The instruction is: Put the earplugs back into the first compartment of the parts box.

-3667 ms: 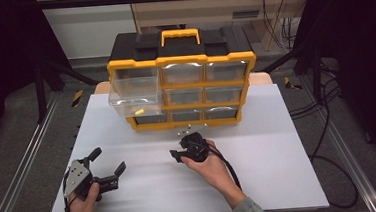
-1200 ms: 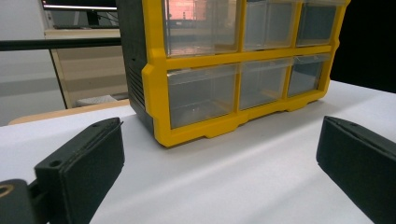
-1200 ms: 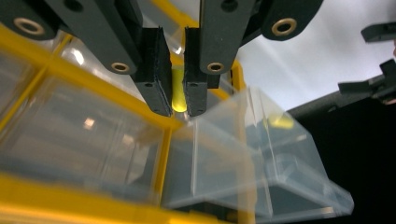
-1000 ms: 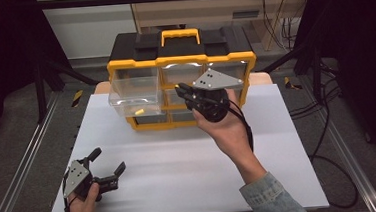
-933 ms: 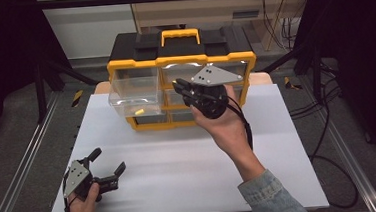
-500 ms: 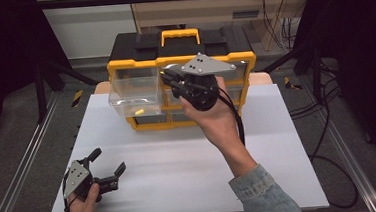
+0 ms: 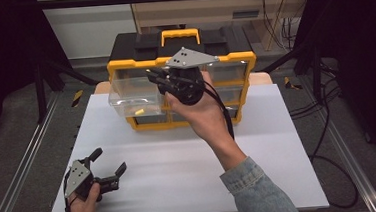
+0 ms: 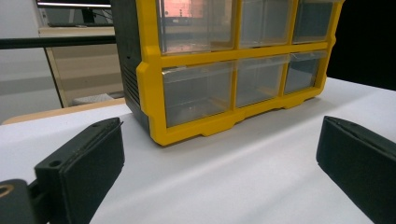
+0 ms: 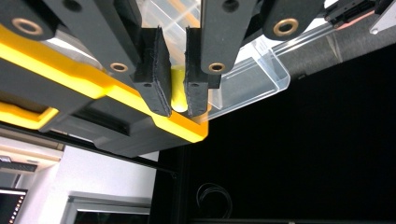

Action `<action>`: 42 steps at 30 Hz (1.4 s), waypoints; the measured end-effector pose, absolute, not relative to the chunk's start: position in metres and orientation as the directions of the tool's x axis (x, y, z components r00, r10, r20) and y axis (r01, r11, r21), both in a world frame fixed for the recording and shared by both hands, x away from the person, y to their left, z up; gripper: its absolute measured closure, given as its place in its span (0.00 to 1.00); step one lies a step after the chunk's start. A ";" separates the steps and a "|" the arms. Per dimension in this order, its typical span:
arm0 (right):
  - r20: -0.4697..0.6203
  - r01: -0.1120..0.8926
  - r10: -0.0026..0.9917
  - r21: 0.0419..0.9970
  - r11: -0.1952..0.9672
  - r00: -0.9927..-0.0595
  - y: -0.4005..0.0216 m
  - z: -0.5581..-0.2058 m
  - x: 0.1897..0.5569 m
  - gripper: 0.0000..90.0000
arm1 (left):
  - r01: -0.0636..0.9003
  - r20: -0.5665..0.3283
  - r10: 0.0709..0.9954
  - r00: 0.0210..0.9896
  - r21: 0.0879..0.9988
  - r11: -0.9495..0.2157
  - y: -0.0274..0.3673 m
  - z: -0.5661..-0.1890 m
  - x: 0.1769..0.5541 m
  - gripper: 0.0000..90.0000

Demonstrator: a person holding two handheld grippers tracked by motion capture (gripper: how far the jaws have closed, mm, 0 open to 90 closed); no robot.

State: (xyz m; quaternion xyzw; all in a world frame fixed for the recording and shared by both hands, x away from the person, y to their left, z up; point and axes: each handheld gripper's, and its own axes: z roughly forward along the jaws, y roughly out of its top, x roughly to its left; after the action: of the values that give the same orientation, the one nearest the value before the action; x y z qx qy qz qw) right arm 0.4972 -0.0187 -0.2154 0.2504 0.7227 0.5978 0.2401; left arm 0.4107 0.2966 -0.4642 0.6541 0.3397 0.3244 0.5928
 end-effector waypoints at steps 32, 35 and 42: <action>-0.036 0.041 0.690 0.995 0.095 -0.723 -0.046 -0.223 0.503 0.09 | 0.072 0.010 0.832 0.554 0.996 -0.060 0.298 -0.464 0.411 0.01; -0.035 0.045 0.703 0.995 0.094 -0.710 -0.069 -0.229 0.501 0.08 | 0.073 0.009 0.833 0.553 0.996 -0.059 0.300 -0.464 0.411 0.01; -0.032 0.053 0.729 0.994 0.094 -0.683 -0.102 -0.241 0.496 0.08 | 0.080 0.001 0.838 0.546 0.995 -0.053 0.302 -0.465 0.412 0.01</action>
State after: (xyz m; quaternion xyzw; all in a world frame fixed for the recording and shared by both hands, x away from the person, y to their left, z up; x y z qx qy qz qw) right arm 0.4959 -0.1019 -0.2408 0.2854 0.6855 0.6097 0.2772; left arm 0.4121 0.3022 -0.4651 0.6510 0.3523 0.3208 0.5909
